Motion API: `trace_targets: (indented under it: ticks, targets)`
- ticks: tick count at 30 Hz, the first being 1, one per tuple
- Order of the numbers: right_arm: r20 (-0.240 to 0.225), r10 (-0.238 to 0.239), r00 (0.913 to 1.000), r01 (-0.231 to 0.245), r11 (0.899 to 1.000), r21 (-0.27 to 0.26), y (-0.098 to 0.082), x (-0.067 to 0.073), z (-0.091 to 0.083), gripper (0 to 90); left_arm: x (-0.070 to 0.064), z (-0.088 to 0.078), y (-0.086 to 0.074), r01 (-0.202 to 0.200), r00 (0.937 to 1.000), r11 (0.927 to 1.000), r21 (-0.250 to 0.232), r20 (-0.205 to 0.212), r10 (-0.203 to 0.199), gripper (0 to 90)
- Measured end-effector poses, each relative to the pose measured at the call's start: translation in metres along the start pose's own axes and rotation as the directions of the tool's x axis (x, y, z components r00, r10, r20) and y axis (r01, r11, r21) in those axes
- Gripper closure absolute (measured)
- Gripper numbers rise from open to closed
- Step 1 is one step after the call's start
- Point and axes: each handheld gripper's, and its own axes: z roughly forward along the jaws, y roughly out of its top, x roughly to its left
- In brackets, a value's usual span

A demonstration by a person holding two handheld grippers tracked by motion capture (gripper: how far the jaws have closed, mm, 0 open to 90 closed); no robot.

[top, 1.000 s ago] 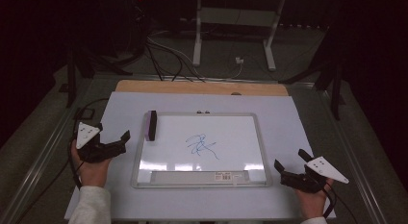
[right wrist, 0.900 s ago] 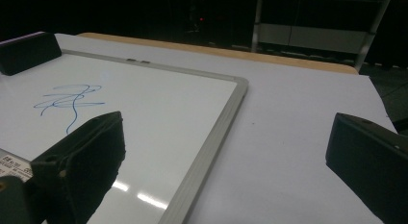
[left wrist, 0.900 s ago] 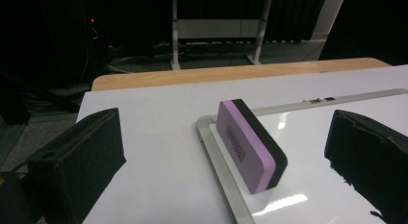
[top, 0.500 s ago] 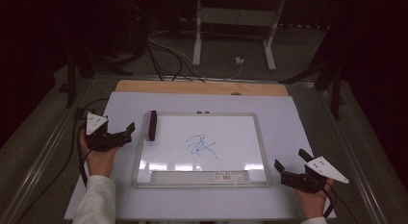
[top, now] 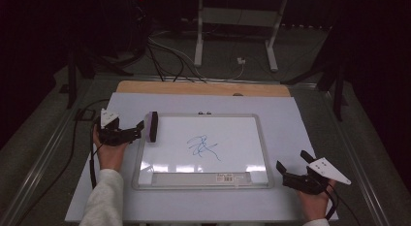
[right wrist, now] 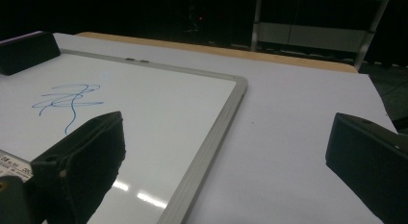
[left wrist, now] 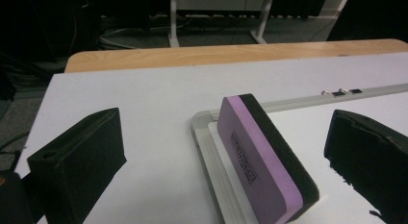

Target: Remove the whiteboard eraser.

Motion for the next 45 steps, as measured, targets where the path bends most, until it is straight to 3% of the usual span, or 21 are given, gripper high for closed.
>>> trace_targets:
  ticks: [10,19,31,39,45]
  targets:
    - [-0.005,-0.003,1.0,0.003,1.0,0.005,0.0,0.0,0.001,0.7,-0.001,0.014,0.001,0.026,0.9997,0.9995,0.02,0.0,-0.026,1.3]
    - [-0.009,-0.004,0.9999,0.004,1.0,0.009,-0.001,0.001,0.002,0.7,-0.006,0.029,0.0,0.023,0.9997,0.9972,0.071,0.008,-0.024,3.7]
    - [-0.009,-0.003,1.0,0.003,1.0,0.011,-0.001,0.0,0.002,0.7,-0.012,0.041,-0.002,0.049,0.9959,0.9885,0.143,0.068,-0.059,12.2]
    - [-0.008,0.002,1.0,-0.002,1.0,0.01,-0.001,-0.001,0.001,0.7,-0.013,0.041,-0.003,0.032,0.9968,0.9815,0.189,0.066,-0.045,20.3]
    - [-0.007,0.001,1.0,-0.001,1.0,0.009,-0.001,0.0,0.001,0.7,-0.011,0.036,-0.004,0.032,0.9977,0.9812,0.19,0.054,-0.043,25.6]
